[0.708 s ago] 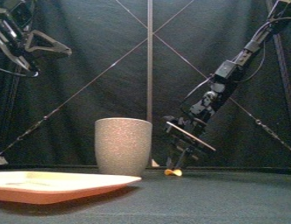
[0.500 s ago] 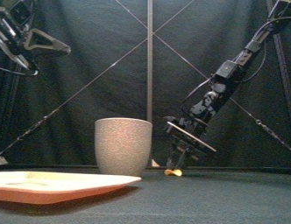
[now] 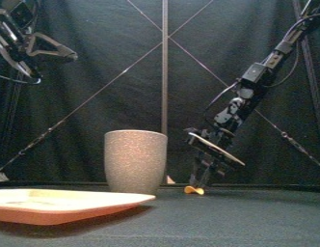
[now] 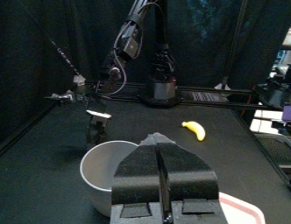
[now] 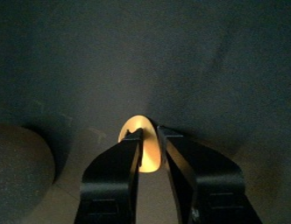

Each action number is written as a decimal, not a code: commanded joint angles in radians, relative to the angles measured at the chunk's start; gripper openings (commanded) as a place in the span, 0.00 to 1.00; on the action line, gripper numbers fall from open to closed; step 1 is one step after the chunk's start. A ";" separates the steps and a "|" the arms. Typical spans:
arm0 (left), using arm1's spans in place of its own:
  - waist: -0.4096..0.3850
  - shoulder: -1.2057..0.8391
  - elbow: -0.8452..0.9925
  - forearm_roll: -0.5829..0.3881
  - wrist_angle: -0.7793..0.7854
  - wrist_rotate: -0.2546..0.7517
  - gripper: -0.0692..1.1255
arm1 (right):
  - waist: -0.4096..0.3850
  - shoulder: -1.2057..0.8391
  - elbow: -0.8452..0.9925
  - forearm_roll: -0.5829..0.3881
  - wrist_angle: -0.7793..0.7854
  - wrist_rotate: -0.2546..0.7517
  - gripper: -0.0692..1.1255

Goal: Pick the chip then place it on the pink plate
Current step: Place chip on the pink plate

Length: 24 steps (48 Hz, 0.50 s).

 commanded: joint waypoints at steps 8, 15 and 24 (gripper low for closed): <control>0.006 0.002 -0.012 -0.002 -0.005 0.002 0.09 | 0.021 -0.029 -0.002 -0.008 0.008 -0.003 0.42; 0.006 0.002 -0.011 -0.002 -0.005 0.000 0.09 | 0.055 -0.084 -0.002 -0.014 0.014 0.000 0.41; 0.006 0.002 -0.008 -0.003 -0.005 -0.003 0.09 | 0.156 -0.249 0.002 -0.040 0.025 0.000 0.41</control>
